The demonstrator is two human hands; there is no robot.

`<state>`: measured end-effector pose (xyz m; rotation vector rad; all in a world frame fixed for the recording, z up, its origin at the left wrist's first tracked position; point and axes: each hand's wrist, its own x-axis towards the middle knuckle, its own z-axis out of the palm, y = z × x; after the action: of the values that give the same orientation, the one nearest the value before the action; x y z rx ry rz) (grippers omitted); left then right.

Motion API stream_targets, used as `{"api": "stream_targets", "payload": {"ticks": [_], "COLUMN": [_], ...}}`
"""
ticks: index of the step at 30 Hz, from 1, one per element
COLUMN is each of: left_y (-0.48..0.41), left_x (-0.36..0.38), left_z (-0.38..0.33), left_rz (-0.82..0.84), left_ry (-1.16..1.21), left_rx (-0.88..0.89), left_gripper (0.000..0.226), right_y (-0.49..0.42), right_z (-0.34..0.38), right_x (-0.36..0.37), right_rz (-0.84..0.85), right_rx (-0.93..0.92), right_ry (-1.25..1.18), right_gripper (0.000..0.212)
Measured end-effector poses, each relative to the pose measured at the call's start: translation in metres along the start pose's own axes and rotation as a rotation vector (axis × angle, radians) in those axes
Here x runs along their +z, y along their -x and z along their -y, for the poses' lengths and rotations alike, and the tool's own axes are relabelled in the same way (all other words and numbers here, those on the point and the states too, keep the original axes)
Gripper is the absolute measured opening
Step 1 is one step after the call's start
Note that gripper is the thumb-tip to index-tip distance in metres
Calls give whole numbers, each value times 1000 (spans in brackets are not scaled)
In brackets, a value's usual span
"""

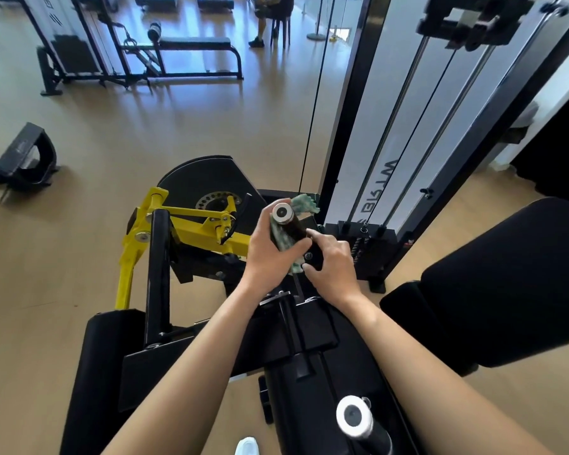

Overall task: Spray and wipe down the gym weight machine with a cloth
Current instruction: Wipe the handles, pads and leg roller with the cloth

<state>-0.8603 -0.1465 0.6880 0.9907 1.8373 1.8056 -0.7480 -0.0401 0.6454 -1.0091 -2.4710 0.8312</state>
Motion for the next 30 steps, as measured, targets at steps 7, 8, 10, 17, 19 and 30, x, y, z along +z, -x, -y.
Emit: {"api": "stream_targets", "payload": {"ticks": [7, 8, 10, 17, 19, 30], "left_y": [-5, -6, -7, -4, 4, 35], "left_x": [-10, -12, -15, -18, -16, -13], "left_z": [-7, -14, -28, -39, -44, -73], "left_rz": [51, 19, -34, -14, 3, 44], "left_ry": [16, 32, 32, -377, -366, 79], "left_rx": [-88, -50, 22, 310, 260, 17], "left_gripper": [55, 52, 46, 32, 39, 63], "right_y": [-1, -1, 0, 2, 8, 8], "right_z": [-1, -1, -1, 0, 5, 78], "right_x": [0, 0, 0, -3, -9, -38], "right_rz": [7, 2, -6, -27, -78, -288], "right_rx": [-12, -17, -29, -5, 13, -293], "right_ry": [24, 25, 21, -129, -241, -495], "right_gripper": [74, 73, 71, 72, 80, 43]}}
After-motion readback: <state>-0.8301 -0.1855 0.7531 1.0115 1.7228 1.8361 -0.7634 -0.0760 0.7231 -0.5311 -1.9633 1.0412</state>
